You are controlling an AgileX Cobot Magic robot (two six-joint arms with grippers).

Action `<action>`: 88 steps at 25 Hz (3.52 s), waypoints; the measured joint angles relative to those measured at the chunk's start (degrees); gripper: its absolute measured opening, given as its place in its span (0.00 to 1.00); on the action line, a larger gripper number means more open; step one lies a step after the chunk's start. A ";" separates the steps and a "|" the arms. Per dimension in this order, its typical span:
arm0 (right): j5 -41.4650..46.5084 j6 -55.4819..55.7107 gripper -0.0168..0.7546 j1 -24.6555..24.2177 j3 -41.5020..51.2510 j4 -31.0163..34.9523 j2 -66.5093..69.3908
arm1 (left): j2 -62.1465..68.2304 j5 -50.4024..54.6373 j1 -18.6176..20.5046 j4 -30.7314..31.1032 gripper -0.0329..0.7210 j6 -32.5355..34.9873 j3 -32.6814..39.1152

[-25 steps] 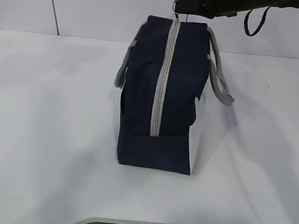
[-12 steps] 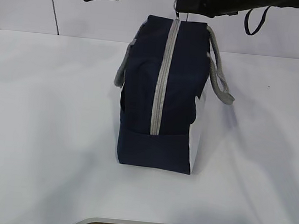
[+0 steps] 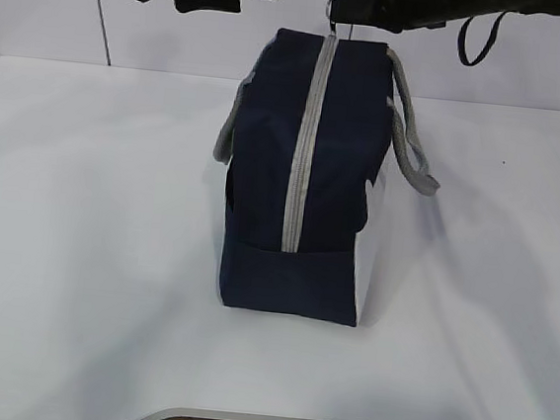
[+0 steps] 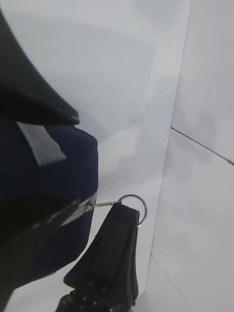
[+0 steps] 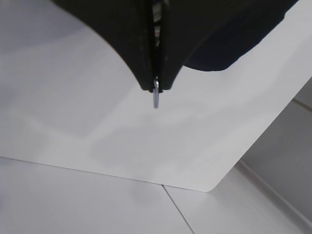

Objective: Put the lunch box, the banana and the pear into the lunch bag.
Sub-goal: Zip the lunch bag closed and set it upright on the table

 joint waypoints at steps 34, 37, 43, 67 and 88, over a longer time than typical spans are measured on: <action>-0.14 -0.14 0.03 0.00 0.00 0.00 0.00 | 9.18 -3.46 0.00 -9.82 0.55 -0.02 -3.67; -0.14 -0.14 0.03 0.00 0.00 0.00 0.00 | 9.41 -4.56 0.00 -10.36 0.50 -0.02 -3.76; -0.14 -0.14 0.03 0.00 0.00 0.00 0.00 | 9.78 -4.68 0.00 -11.23 0.37 -0.02 -3.76; -0.74 0.45 0.03 0.00 0.00 0.00 0.00 | 7.78 -3.91 -1.54 -13.29 0.06 6.45 -3.76; -0.53 2.70 0.03 -2.94 0.00 1.47 0.00 | 0.96 -0.64 -5.59 -12.60 0.06 18.90 -3.55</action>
